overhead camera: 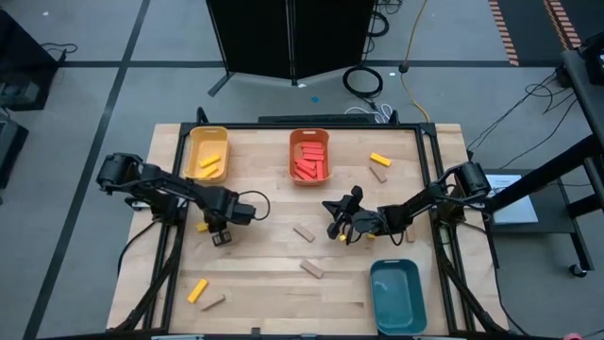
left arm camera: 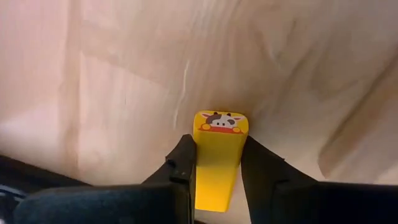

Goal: Sort blocks
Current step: Put the yellow block into the yellow bin

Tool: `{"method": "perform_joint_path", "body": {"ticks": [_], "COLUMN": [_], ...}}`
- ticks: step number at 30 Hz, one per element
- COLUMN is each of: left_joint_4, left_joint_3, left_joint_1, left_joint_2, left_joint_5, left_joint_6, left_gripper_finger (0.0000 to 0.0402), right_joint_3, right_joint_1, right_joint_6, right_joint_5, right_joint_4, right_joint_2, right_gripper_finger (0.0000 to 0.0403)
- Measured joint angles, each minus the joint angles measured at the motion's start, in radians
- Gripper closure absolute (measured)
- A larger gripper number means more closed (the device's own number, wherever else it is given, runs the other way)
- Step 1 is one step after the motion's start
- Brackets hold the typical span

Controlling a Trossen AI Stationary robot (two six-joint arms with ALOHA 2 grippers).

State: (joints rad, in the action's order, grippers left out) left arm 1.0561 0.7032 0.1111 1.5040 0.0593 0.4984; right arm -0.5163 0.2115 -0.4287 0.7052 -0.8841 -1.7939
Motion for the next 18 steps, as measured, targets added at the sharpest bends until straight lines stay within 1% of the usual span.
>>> {"method": "perform_joint_path", "body": {"ticks": [3,5,14,18], "left_joint_4": [0.05,0.079,0.2,0.254], "left_joint_3": [0.052,0.097,0.31,0.382], "left_joint_1": [0.0,0.0,-0.001,-0.011], "left_joint_2": [0.0,0.0,-0.018,-0.056], "left_joint_5": [-0.004,-0.028,-0.216,-0.357], "left_joint_6": [-0.031,-0.057,-0.139,-0.143], "left_gripper_finger": [0.0327,0.0325,0.0321,0.032], "right_joint_3": [0.0,0.0,0.0,0.0], "right_joint_1": [0.0,0.0,0.0,0.0], "right_joint_6": [0.002,0.0,0.002,0.002], "right_joint_5": [0.0,0.0,0.0,0.0], "right_joint_4": [0.0,0.0,0.0,0.0], "right_joint_2": [0.0,0.0,0.0,0.0], "right_gripper_finger": [0.0403,0.0403,0.0403,0.0403]}}
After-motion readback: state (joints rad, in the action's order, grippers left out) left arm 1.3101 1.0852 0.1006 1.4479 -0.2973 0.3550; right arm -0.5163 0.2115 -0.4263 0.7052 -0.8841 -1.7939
